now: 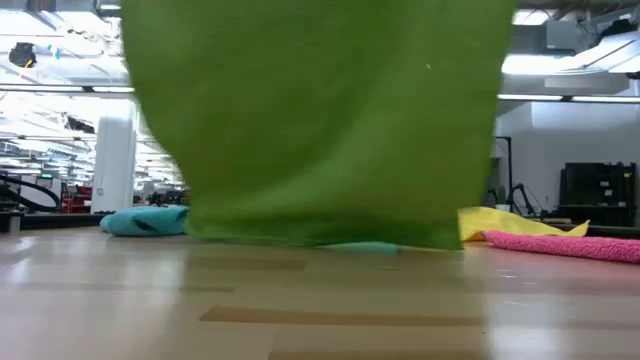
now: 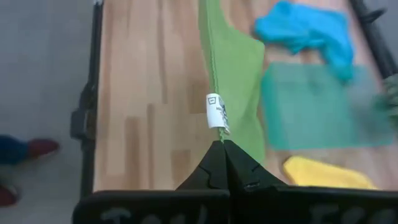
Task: Fold microfiber towels
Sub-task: Fold the green micro fiber cloth
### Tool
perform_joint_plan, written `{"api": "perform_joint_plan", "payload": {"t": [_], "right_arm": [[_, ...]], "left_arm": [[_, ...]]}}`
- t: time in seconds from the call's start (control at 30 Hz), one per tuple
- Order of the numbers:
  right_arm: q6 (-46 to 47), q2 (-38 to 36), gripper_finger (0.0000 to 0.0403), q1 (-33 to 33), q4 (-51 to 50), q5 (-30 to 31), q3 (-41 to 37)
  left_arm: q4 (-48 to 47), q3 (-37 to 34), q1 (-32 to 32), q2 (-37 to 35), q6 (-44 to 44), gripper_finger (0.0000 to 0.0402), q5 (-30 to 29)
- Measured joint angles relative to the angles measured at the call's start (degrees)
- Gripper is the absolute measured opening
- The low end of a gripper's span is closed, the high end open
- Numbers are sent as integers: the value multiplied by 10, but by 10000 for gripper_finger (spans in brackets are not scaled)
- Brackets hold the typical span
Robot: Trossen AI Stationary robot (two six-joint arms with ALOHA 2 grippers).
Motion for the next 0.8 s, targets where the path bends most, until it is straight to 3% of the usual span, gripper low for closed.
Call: {"api": "perform_joint_plan", "payload": {"t": [0.27, 0.53, 0.8], "right_arm": [[22, 45, 1, 24, 48, -33, 0], [62, 45, 1, 43, 69, -52, -2], [96, 45, 1, 60, 188, -73, -84]], "left_arm": [[8, 0, -41, 67, -55, 0, 28], [48, 0, -42, 126, -27, 0, 81], [80, 0, -42, 137, -26, 0, 91]]}}
